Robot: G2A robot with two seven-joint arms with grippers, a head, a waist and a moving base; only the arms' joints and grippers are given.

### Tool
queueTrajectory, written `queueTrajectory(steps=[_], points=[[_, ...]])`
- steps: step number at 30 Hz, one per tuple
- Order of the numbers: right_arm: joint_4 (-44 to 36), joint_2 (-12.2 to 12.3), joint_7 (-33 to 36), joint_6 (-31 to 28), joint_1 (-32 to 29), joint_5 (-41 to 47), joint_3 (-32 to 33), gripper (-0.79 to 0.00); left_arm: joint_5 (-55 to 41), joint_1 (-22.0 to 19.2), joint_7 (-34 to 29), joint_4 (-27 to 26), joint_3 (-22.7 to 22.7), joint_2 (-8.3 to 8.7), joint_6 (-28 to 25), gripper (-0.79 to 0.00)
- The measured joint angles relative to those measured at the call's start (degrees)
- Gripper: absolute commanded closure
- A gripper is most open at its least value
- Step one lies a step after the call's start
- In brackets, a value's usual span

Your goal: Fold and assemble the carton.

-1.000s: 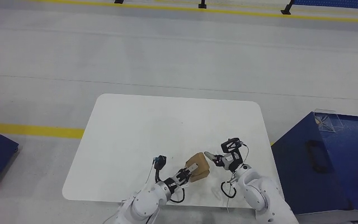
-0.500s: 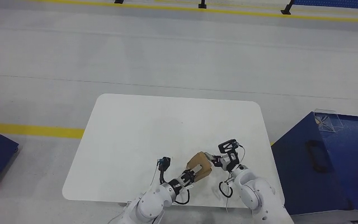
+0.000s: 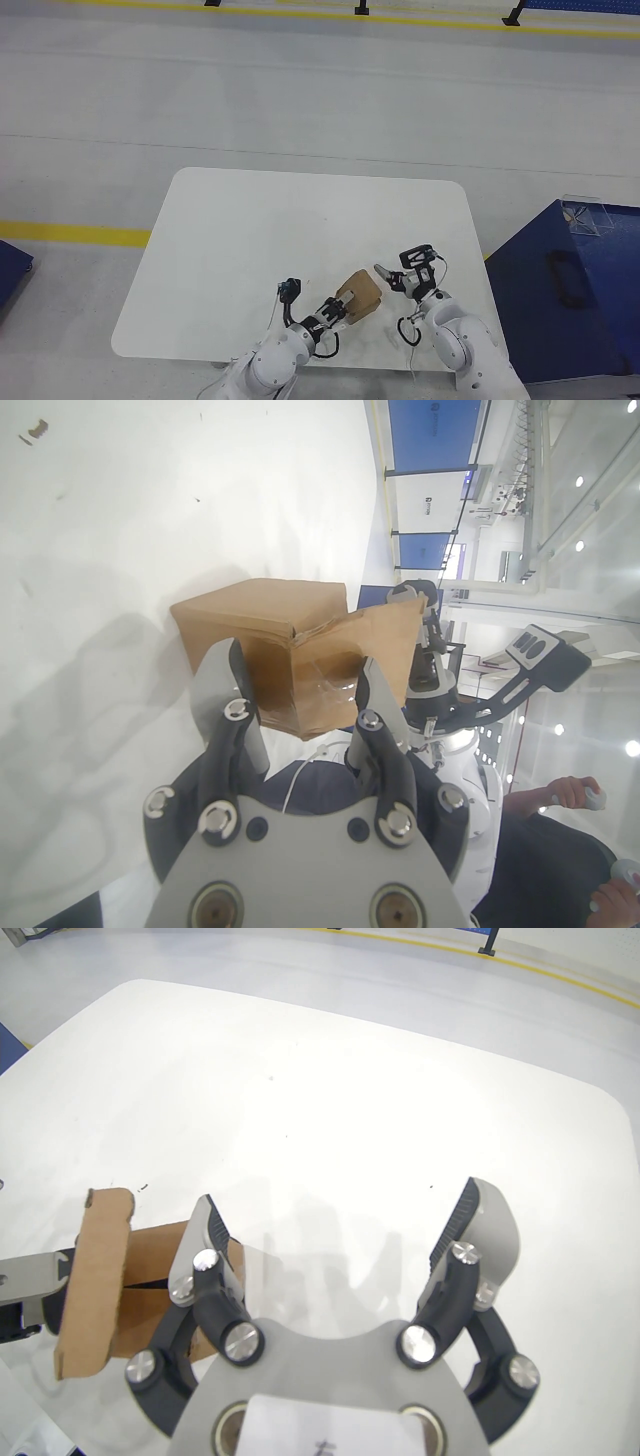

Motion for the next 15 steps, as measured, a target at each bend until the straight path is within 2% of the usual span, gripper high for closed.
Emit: queueTrajectory(steps=[15], points=[[0.3, 0.3, -0.3, -2.6, -0.6, -1.4, -1.3, -0.785, -0.1, -0.9, 1.1, 1.1, 1.1, -0.36, 0.8, -0.36]])
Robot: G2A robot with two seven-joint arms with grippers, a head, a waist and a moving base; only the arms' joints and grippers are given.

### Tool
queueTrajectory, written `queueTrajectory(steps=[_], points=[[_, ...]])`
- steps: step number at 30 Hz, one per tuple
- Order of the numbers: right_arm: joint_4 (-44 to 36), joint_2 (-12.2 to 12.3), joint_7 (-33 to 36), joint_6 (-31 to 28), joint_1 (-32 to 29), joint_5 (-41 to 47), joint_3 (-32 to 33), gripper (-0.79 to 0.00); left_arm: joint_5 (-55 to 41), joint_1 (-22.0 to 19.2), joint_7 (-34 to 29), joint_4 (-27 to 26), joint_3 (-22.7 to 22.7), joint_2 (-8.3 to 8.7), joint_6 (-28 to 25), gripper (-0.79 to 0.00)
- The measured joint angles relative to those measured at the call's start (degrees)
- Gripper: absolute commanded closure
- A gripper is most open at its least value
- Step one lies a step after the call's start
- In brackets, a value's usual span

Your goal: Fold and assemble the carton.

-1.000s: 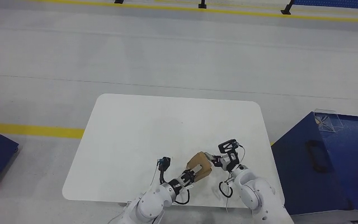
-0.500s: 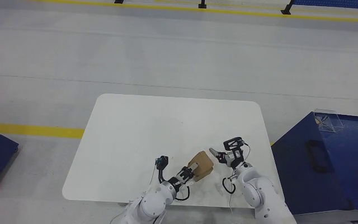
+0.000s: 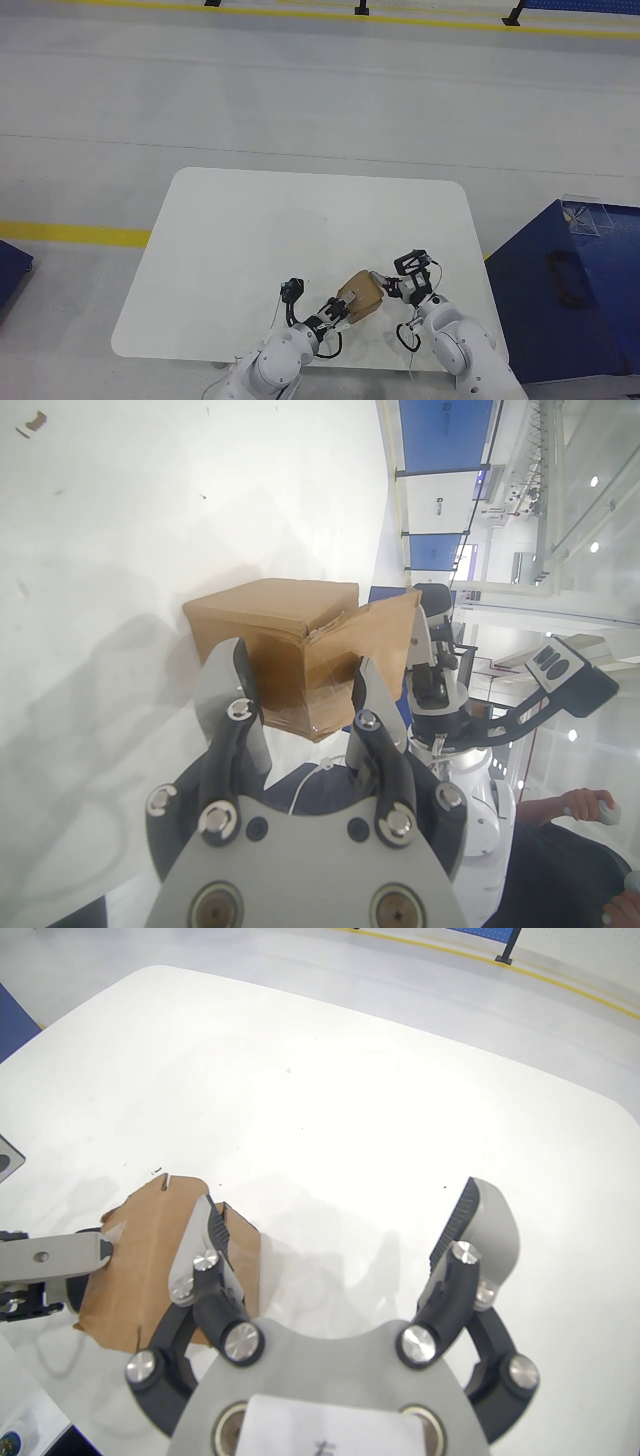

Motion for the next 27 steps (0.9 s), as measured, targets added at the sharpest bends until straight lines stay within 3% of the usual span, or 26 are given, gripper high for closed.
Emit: queueTrajectory(steps=[27], points=[[3.8, 0.0, 0.5, 1.1, 1.8, -0.2, -1.9, -0.785, -0.2, -1.0, 1.1, 2.8, 1.0, -0.41, 0.8, -0.32]])
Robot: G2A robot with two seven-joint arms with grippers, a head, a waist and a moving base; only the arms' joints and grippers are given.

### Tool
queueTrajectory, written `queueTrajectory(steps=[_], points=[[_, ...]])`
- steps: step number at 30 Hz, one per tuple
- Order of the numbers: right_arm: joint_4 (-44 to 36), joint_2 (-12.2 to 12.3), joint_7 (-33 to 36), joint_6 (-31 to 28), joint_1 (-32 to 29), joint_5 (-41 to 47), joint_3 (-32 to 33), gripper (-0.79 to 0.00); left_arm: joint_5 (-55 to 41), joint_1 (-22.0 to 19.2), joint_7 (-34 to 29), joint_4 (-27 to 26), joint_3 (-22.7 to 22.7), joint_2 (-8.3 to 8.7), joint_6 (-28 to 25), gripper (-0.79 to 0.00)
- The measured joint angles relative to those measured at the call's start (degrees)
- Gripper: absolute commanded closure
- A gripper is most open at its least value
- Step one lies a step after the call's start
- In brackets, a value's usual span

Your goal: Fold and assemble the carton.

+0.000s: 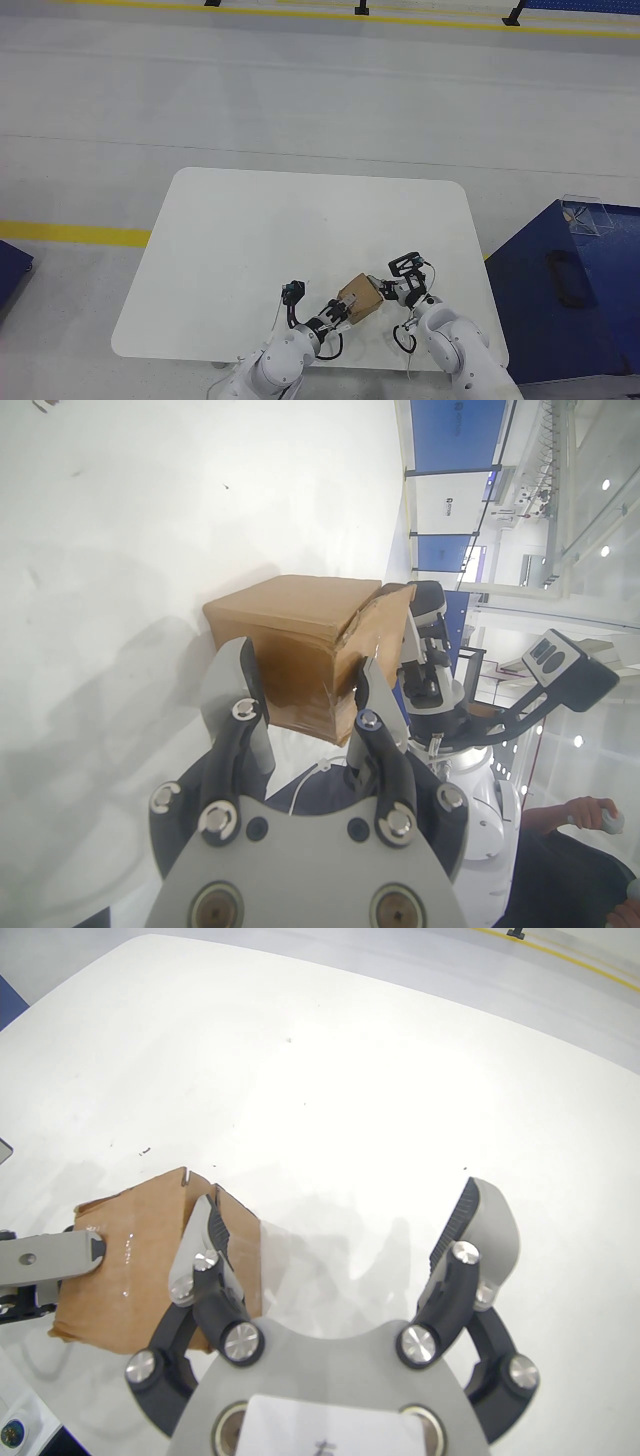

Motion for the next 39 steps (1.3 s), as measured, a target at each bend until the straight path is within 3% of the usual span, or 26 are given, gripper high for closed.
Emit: queueTrajectory(steps=[12, 25, 32, 35, 37, 39], points=[[-3.4, 0.6, -1.8, -3.9, -2.5, 1.4, 2.1, -0.785, 0.7, 0.5, 0.6, -0.4, -0.3, 0.08, 0.6, -0.317], [-1.4, 0.4, 0.3, -0.6, -0.8, 0.5, 0.4, -0.785, 1.6, 2.6, 0.7, -3.3, -1.5, 0.6, -0.4, -0.317], [-3.6, 0.6, -4.4, -2.8, -2.6, 5.6, 2.6, -0.785, 1.9, 2.7, 1.0, -3.4, -1.1, 0.54, -0.3, -0.332], [-4.7, 0.9, -4.8, -4.9, -3.9, 4.7, 3.2, -0.785, 2.1, 2.9, 1.9, -3.9, -1.1, 0.53, -1.0, -0.403], [-4.8, 1.0, -3.9, -5.0, -4.0, 3.0, 2.9, -0.785, 3.1, 3.1, 2.7, -4.5, -1.2, 0.64, -1.5, -0.785], [-4.1, 1.0, -2.9, -3.9, -3.7, 1.6, 2.3, -0.785, 4.9, 3.5, 3.9, -5.2, -1.3, 0.78, -2.2, -0.785]])
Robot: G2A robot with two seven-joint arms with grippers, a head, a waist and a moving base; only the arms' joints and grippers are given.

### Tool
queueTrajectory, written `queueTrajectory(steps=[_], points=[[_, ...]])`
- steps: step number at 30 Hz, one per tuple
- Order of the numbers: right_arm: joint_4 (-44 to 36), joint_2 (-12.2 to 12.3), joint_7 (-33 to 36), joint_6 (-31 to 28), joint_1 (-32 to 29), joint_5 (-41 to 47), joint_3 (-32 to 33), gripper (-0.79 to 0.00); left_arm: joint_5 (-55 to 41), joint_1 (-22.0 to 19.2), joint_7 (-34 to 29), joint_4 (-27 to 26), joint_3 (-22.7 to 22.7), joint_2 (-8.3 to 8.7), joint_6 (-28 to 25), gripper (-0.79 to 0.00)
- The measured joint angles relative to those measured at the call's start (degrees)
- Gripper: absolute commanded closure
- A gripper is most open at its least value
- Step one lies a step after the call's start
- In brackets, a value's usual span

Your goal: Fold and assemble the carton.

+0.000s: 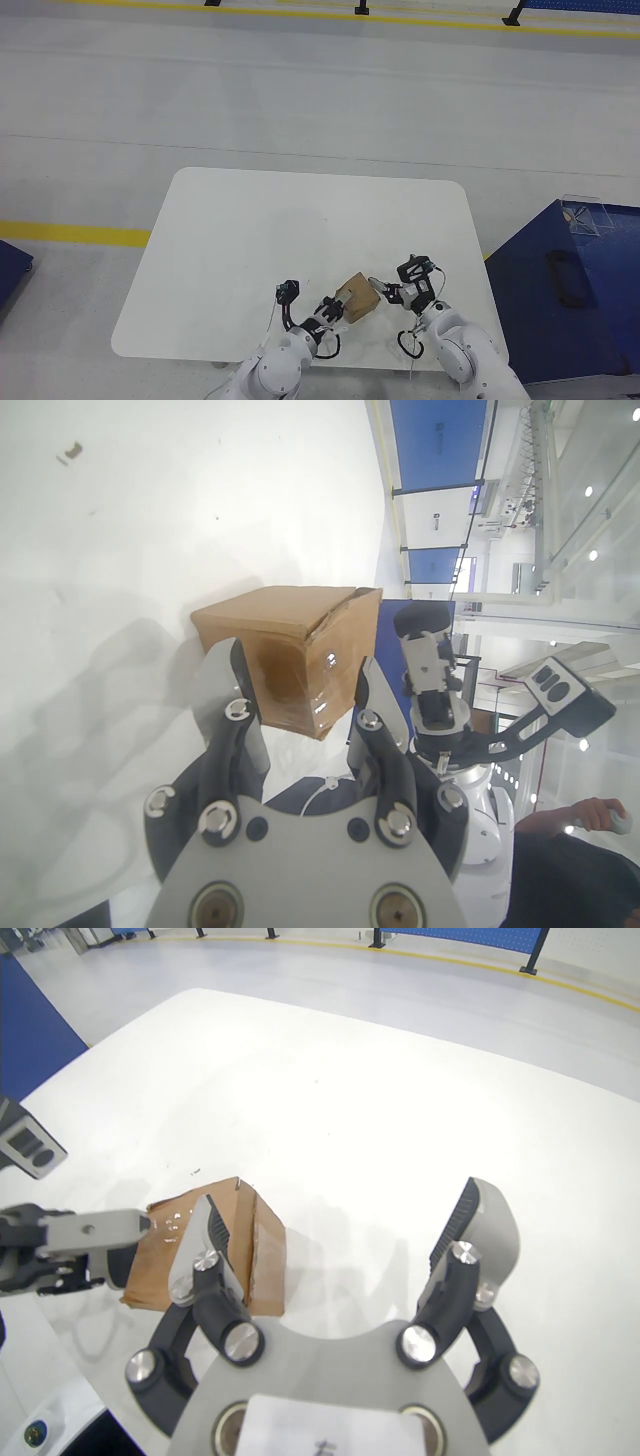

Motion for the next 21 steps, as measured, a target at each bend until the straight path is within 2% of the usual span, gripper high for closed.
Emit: queueTrajectory(steps=[6, 12, 19, 21], points=[[2.7, -0.4, 1.3, 2.7, 2.3, -0.4, -1.8, -0.785, 2.7, 1.6, 2.6, -2.1, -0.6, 0.38, -2.9, -0.785], [2.6, -0.2, 2.2, 1.6, 2.6, 0.6, -1.2, -0.785, 8.2, 2.0, 1.6, -2.5, -0.2, 0.93, -6.1, -0.785], [2.1, 0.1, 1.9, -2.8, 2.4, 3.5, -0.7, -0.785, 8.2, 2.4, 1.9, -3.2, -0.5, 1.02, -7.0, -0.785], [2.3, 0.1, 2.8, -1.9, 2.7, 1.8, -1.1, -0.785, 8.2, 2.4, 1.9, -3.2, -0.5, 1.02, -7.0, -0.785]])
